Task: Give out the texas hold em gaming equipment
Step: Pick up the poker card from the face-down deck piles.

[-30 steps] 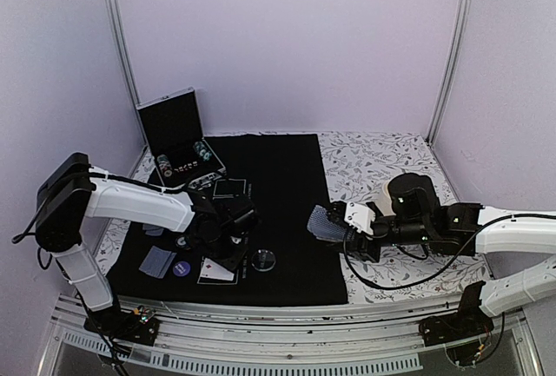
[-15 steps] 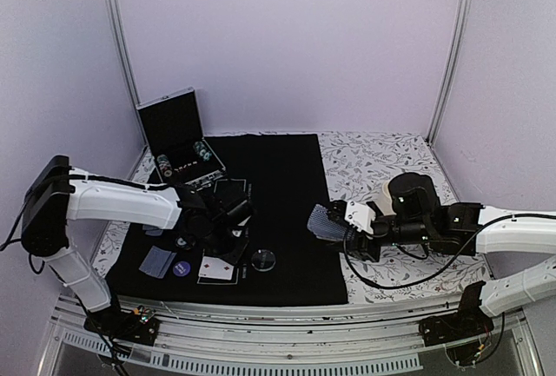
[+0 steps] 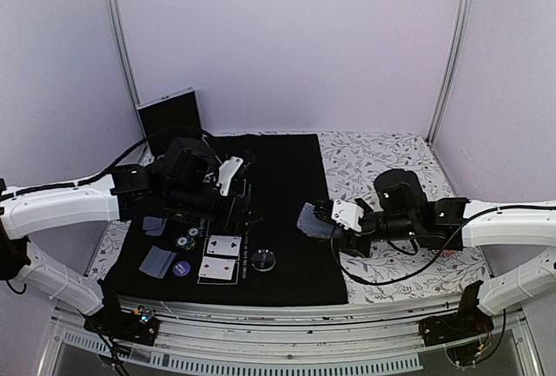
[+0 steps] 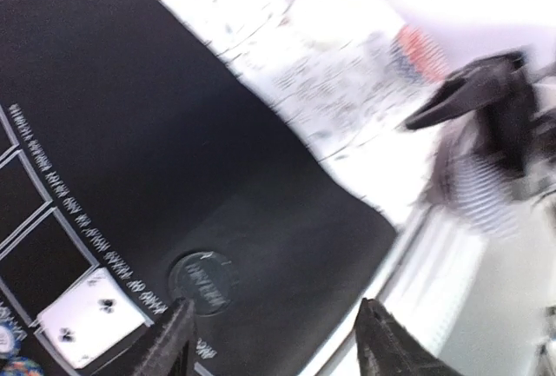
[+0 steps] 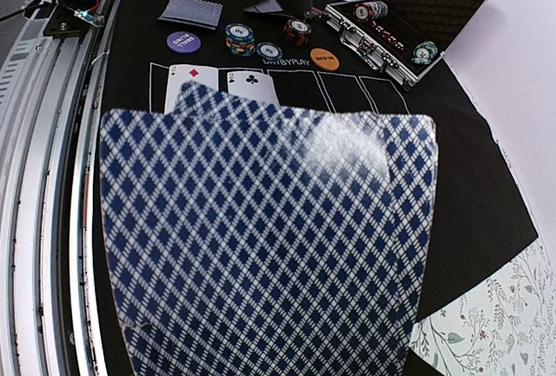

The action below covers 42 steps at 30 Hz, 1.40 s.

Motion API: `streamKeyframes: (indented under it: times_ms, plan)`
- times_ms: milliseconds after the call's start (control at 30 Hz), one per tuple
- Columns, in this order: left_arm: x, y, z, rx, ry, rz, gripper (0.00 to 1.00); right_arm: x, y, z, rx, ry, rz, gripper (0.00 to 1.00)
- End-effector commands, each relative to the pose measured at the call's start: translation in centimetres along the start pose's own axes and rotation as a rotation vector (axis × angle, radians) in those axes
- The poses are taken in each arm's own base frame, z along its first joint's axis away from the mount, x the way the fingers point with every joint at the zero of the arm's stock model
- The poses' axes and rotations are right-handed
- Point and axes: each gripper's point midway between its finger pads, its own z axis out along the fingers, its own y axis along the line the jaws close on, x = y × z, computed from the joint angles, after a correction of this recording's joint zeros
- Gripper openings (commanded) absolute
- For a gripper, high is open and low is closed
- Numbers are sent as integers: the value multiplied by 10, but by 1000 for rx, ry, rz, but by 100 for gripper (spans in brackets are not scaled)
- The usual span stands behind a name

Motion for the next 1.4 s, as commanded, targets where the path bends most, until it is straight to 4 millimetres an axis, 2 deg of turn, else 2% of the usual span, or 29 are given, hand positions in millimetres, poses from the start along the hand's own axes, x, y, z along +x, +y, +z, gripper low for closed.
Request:
streamKeyframes:
  times_ms: [0, 67, 133, 267, 400, 567, 700, 867, 1133, 1367]
  plan:
    - [-41, -46, -35, 242, -173, 42, 72, -28, -9, 10, 6, -82, -33, 51]
    - [-48, -56, -44, 306, -225, 28, 84, -31, -7, 17, -1, -91, -44, 51]
    - [-49, -61, -46, 345, -254, 18, 91, -36, -6, 23, -6, -106, -62, 51]
    - [-43, -51, -28, 298, -214, -11, 94, -44, -2, 36, -28, -119, -84, 51]
    - [-39, -43, -6, 244, -143, -34, 88, -47, 1, 47, -41, -109, -100, 51]
    - [-35, -30, 9, 175, -115, -62, 72, -58, 11, 50, -59, -135, -113, 51]
    - [-31, -28, 16, 170, -97, -66, 59, -55, 14, 55, -65, -128, -116, 51]
    - [-33, -23, 17, 138, -93, -48, 58, -53, 14, 56, -62, -124, -121, 51]
    - [-32, -32, 21, 183, -66, -27, 57, -53, 13, 51, -56, -127, -107, 51]
    - [-25, -14, 14, 88, -33, 5, 56, -52, 12, 49, -45, -127, -102, 51]
